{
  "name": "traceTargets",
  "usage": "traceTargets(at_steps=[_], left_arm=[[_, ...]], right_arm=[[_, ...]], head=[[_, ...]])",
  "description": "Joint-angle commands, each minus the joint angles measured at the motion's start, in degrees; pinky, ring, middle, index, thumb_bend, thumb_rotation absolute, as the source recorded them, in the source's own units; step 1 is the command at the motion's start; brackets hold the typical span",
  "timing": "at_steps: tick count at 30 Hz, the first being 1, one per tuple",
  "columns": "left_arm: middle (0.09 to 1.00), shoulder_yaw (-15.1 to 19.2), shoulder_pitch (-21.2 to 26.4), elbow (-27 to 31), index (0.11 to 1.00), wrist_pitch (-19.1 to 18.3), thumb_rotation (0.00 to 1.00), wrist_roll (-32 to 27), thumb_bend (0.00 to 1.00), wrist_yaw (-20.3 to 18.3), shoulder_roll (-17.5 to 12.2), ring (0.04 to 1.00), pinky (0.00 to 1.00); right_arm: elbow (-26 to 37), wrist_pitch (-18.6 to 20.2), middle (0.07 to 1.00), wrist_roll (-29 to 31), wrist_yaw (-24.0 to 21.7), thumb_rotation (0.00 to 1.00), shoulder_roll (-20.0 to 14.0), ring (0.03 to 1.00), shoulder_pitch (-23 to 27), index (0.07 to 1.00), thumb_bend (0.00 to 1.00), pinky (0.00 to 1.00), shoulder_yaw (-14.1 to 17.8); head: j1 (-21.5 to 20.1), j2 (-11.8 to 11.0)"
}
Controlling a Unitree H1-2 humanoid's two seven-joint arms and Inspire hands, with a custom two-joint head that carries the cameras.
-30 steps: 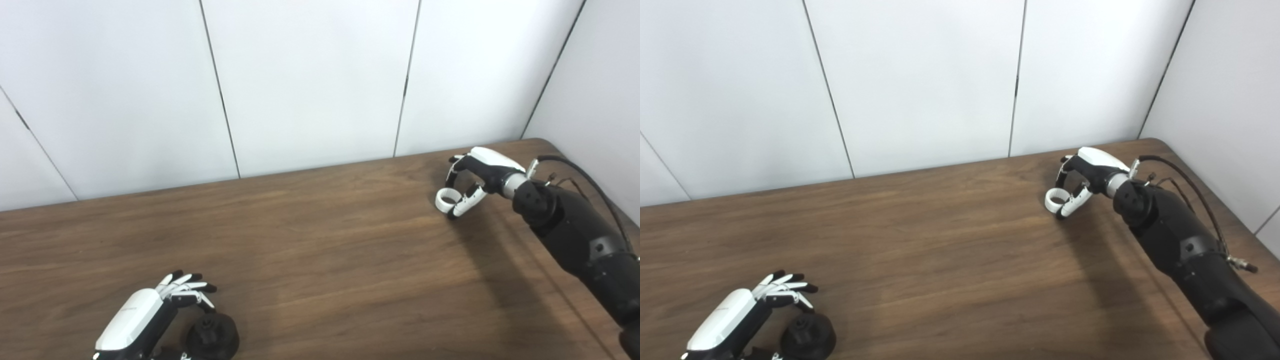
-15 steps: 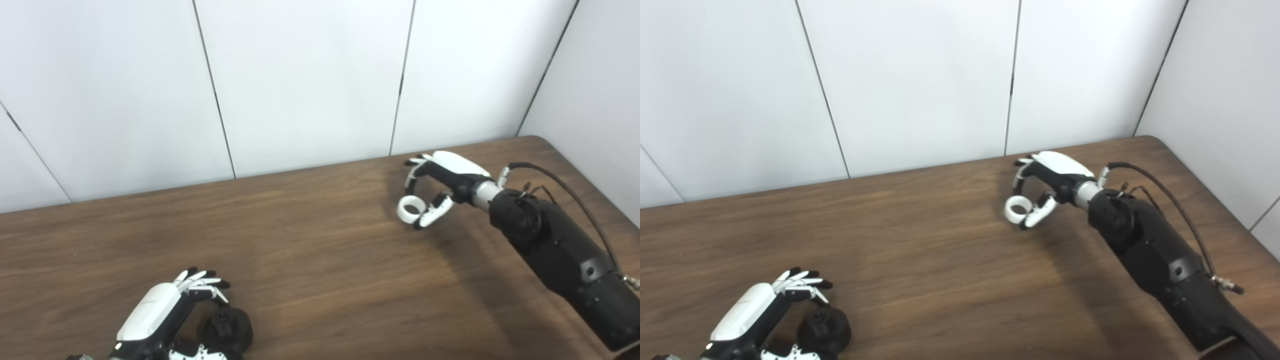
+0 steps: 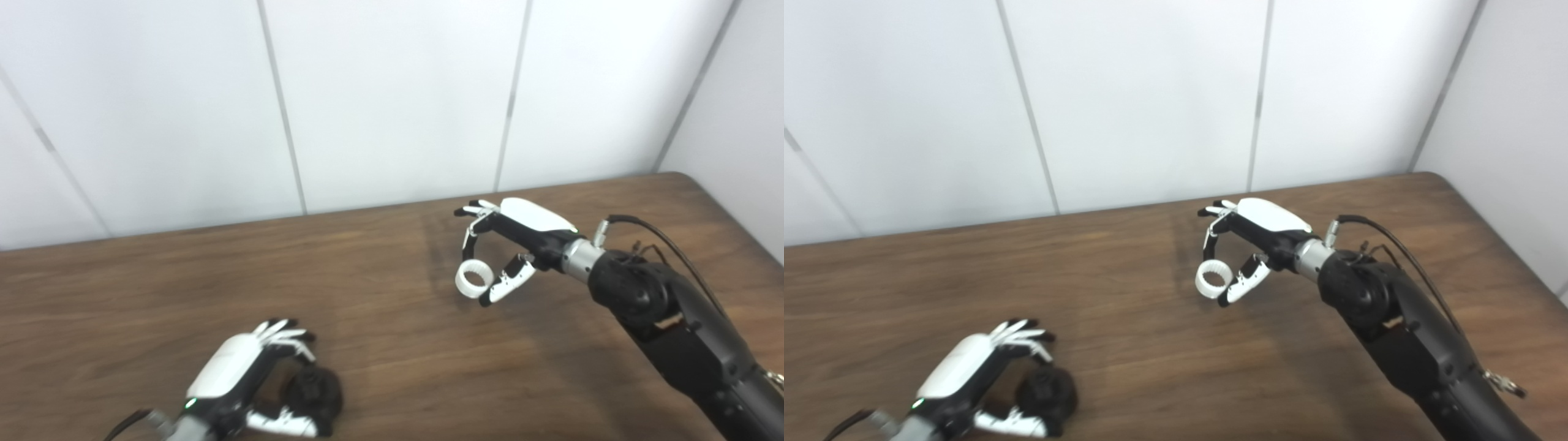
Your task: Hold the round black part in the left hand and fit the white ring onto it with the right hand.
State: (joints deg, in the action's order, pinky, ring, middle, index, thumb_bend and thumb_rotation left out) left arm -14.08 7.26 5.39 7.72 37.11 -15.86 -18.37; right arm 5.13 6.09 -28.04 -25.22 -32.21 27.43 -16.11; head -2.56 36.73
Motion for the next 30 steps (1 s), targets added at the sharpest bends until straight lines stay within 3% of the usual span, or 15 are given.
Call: traceTargets(at_steps=[1,8,18,30], left_arm=[[0.835,-0.6,2.4,-0.9,0.479,0.4,0.04,1.0,0.52,1.8,0.8,0.957,1.00],[0.849,-4.5,5.8,-5.4,0.479,0.4,0.04,4.0,0.52,3.1,2.7,0.970,1.00],[0.854,-9.4,9.2,-12.3,0.478,2.9,0.05,6.6,0.52,8.4,4.5,0.978,1.00],[0.856,-12.3,9.8,-13.8,0.478,2.7,0.05,7.9,0.52,9.9,4.1,0.985,1.00]], right_arm=[[2.5,-1.3,0.932,0.2,-0.4,0.13,0.2,1.000,2.9,0.477,0.52,0.94,0.4],[4.5,-3.1,0.924,0.6,-1.9,0.13,2.1,1.000,2.8,0.476,0.52,0.92,-0.8],[7.9,-3.7,0.923,1.4,-4.3,0.13,5.2,1.000,1.6,0.477,0.52,0.92,-2.3],[11.2,-3.4,0.924,1.7,-6.2,0.13,9.1,1.000,0.8,0.475,0.52,0.93,-4.2]], head=[[0.1,0.2],[1.8,1.1],[4.0,2.5],[4.5,3.5]])
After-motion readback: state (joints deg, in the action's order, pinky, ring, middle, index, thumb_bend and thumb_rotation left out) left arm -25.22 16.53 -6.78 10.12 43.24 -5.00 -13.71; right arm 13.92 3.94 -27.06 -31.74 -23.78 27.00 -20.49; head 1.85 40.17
